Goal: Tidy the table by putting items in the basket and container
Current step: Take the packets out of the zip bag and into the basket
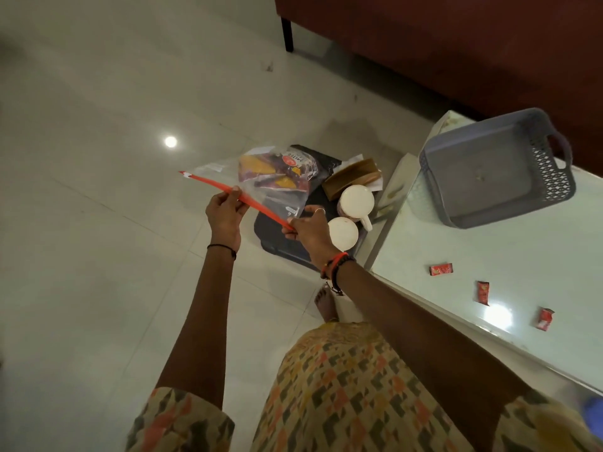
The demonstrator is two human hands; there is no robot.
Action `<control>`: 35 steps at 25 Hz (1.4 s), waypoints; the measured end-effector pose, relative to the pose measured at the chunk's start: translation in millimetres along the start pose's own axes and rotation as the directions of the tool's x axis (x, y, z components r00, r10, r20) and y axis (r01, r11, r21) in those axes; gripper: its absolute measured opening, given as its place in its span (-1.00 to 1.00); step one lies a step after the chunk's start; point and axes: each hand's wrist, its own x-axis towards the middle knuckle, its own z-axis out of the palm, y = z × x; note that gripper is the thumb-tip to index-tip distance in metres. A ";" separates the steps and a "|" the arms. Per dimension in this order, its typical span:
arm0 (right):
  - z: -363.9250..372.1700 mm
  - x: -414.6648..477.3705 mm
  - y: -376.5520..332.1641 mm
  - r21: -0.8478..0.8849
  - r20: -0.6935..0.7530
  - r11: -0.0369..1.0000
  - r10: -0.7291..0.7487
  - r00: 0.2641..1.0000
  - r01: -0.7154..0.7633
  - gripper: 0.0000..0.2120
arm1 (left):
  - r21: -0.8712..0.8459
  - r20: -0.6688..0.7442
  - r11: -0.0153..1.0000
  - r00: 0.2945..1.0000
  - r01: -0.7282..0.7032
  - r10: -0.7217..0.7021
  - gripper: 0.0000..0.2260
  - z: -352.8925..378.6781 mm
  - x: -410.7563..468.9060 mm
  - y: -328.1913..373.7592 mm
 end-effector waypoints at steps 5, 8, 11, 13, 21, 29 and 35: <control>-17.6 -26.6 -39.9 -0.019 0.045 0.991 -0.132 0.990 0.133 -0.62 | 0.110 0.028 0.985 0.991 -0.135 0.132 -0.82 23.7 -24.1 44.1; -36.5 -40.3 -55.5 -0.023 0.063 0.985 -0.171 0.983 0.173 -0.58 | 0.163 0.028 0.968 0.981 -0.192 0.190 -0.79 43.8 -51.7 66.8; -60.2 -53.9 -70.3 -0.249 -0.052 0.924 -0.311 0.949 0.289 -0.63 | 0.160 0.066 0.948 0.961 -0.277 0.269 -0.92 67.7 -83.2 91.4; -80.4 -66.4 -82.5 -0.370 -0.082 0.832 -0.472 0.877 0.413 -0.68 | 0.144 0.082 0.932 0.943 -0.332 0.323 -0.91 84.0 -109.0 105.9; -158.7 -121.1 -124.2 -0.795 0.134 0.244 -0.823 0.553 0.556 -0.66 | 0.154 0.133 0.932 0.942 -0.328 0.310 -0.93 168.3 -203.5 106.0; -266.7 -137.1 -140.6 -0.899 0.251 0.025 -0.788 0.562 0.437 -0.69 | 0.237 0.236 0.931 0.946 -0.277 0.222 -0.77 266.7 -267.8 45.6; -350.0 -138.6 -129.7 -0.959 0.161 0.036 -0.743 0.650 0.280 -0.73 | 0.301 0.450 0.932 0.892 -0.202 0.048 -0.83 298.5 -291.8 13.3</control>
